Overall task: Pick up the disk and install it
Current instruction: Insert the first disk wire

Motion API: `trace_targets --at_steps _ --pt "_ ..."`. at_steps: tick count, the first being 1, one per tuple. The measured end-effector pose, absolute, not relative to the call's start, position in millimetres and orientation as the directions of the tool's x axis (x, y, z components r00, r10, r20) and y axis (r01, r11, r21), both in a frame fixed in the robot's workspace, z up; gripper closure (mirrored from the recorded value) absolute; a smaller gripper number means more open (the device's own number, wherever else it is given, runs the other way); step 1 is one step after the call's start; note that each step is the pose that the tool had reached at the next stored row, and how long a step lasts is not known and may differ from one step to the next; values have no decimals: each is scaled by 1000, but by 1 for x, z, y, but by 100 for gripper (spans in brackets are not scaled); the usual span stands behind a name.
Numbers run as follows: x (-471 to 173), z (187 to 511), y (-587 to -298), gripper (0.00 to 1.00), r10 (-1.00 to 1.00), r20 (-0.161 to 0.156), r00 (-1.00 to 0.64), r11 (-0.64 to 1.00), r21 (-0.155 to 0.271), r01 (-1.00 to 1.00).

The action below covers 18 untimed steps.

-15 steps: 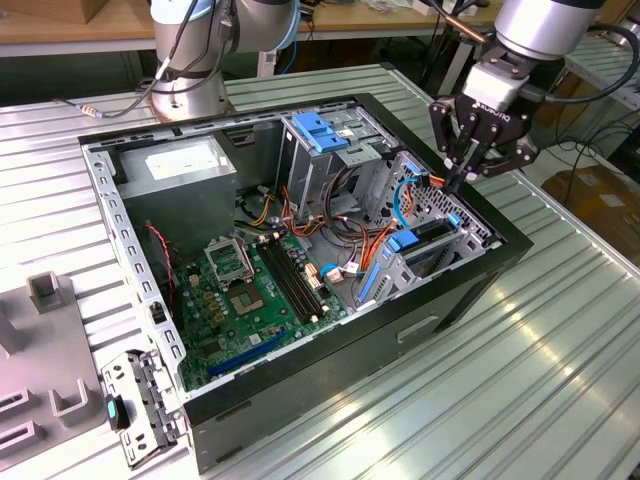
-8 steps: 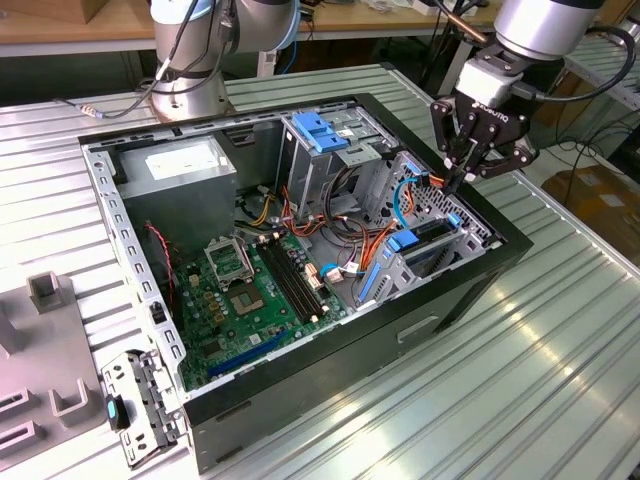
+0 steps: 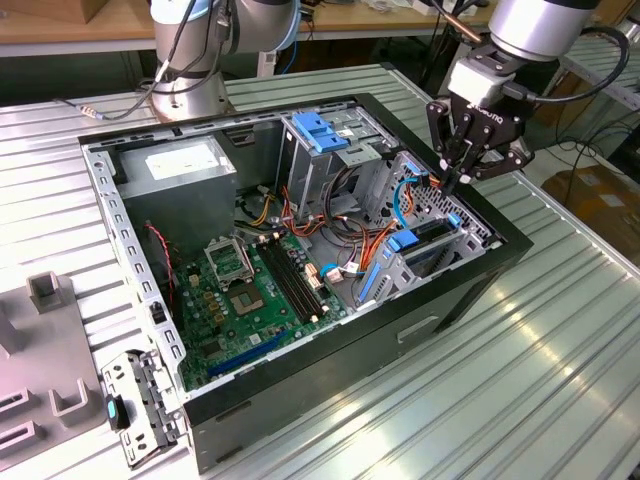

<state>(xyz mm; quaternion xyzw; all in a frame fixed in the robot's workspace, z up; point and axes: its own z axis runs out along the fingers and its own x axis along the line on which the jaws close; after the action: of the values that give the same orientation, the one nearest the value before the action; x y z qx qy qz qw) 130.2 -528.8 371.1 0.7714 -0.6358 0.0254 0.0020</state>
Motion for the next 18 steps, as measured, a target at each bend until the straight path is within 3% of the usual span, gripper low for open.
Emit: trace_targets --at_steps 18 --pt "125 371 -529 83 -985 42 170 -172 -29 -985"
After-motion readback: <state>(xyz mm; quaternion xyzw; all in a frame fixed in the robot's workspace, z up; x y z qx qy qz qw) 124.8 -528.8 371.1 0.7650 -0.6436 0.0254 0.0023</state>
